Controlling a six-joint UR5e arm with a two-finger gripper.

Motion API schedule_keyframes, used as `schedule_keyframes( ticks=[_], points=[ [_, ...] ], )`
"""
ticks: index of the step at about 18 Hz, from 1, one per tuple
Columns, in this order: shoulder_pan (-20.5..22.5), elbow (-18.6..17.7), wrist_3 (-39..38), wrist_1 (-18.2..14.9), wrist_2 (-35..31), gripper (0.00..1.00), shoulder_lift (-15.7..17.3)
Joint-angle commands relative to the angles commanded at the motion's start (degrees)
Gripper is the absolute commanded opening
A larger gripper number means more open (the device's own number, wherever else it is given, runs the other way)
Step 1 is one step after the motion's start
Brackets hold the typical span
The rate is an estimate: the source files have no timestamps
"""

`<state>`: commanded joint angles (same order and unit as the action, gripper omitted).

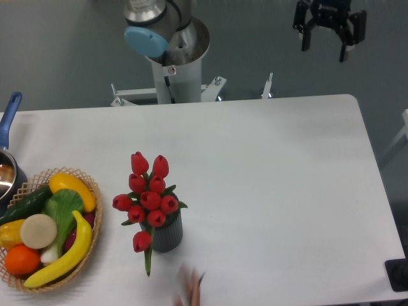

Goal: Pick up the flowers from the vase
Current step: 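Lower the open gripper from its raised pose toward the table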

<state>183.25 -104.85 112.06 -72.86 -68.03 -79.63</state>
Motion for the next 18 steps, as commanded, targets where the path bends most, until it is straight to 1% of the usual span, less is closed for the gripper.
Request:
schedule_keyframes(
  ticks=[2,6,8,11,13,16,18],
  points=[
    [-0.2,0.0,-0.1,0.2,0.0,1.00,0.0],
    [-0.4,0.0,-4.0,0.2,0.5,1.00,0.1],
    [-0.4,-0.2,-4.1,0.3,0.8,1.00,0.0],
    [-0.6,-2.4,-4.2,0.5,2.7,1.00,0.6],
    [-0.6,-2.6,-4.7,0.8,3.9,1.00,0.7],
    [-1.1,-2.8,-11.5,1.0,7.3,1.00,0.5],
    [-2.3,-2.9,-15.5,2.4,9.6,1.00,0.2]
  ],
)
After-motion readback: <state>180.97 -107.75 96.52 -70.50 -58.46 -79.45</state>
